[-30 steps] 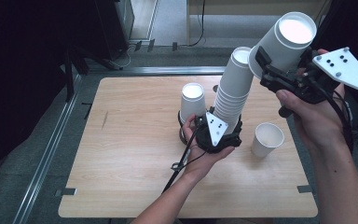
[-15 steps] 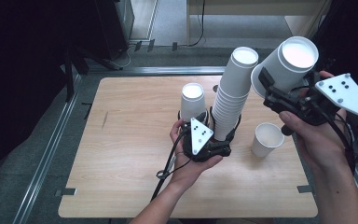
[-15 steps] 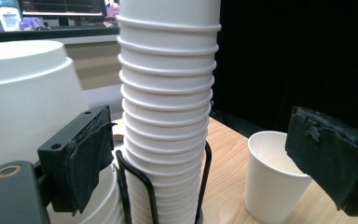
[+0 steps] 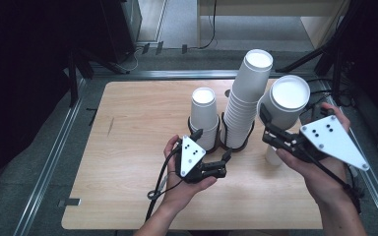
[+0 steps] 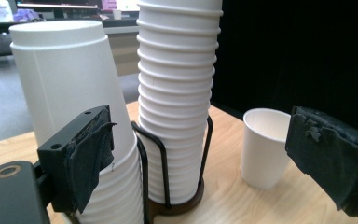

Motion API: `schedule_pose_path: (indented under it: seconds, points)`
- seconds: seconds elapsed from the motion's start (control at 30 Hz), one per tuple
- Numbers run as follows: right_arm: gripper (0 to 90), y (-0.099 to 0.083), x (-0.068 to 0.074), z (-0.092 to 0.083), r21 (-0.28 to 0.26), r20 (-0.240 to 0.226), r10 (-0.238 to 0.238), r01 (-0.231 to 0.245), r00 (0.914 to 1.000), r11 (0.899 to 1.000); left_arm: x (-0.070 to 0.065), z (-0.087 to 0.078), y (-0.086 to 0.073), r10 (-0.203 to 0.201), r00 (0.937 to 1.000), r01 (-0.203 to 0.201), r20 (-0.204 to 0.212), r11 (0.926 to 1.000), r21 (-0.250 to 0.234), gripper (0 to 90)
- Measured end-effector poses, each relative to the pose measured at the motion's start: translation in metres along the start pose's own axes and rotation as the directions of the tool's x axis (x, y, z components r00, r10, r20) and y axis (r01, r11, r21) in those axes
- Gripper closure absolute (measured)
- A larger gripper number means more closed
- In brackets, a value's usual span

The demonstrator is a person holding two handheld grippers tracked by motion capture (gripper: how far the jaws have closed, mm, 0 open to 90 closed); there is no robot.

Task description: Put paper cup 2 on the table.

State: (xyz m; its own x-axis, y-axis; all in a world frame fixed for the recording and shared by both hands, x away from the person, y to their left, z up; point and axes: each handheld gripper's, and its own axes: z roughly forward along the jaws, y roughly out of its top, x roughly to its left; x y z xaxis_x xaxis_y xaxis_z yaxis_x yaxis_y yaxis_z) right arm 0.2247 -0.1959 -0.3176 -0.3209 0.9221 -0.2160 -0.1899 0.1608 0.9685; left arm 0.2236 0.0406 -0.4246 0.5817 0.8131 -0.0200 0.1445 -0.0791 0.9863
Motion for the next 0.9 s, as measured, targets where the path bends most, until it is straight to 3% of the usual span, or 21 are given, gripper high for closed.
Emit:
schedule_pose_path:
  seconds: [0.13,0.4,0.67,0.8,0.9]
  points:
    - [17.7,-0.015,0.008,-0.007,0.01,0.008,-0.035,0.035,0.9994,0.999,0.002,-0.009,-0.006,0.002,1.0,-0.002,-0.004,0.9999,0.012,8.0]
    - [18.2,-0.052,0.023,-0.024,0.047,0.015,-0.027,0.026,0.9995,0.999,0.01,-0.027,-0.016,-0.037,0.9993,0.037,-0.001,0.9992,0.016,8.0]
    - [18.2,-0.086,0.039,-0.035,0.094,-0.023,-0.009,0.011,0.9997,0.995,0.011,-0.03,-0.025,-0.025,0.9996,0.024,0.012,0.998,0.058,8.0]
    - [18.2,-0.096,0.043,-0.035,0.121,-0.04,-0.047,0.052,0.9981,0.991,0.011,-0.031,-0.027,-0.01,0.9994,0.007,0.032,0.9975,0.07,8.0]
    - [18.1,-0.105,0.048,-0.036,0.135,-0.033,-0.117,0.12,0.9926,0.983,0.009,-0.03,-0.029,0.019,0.9981,-0.023,0.059,0.9966,0.079,8.0]
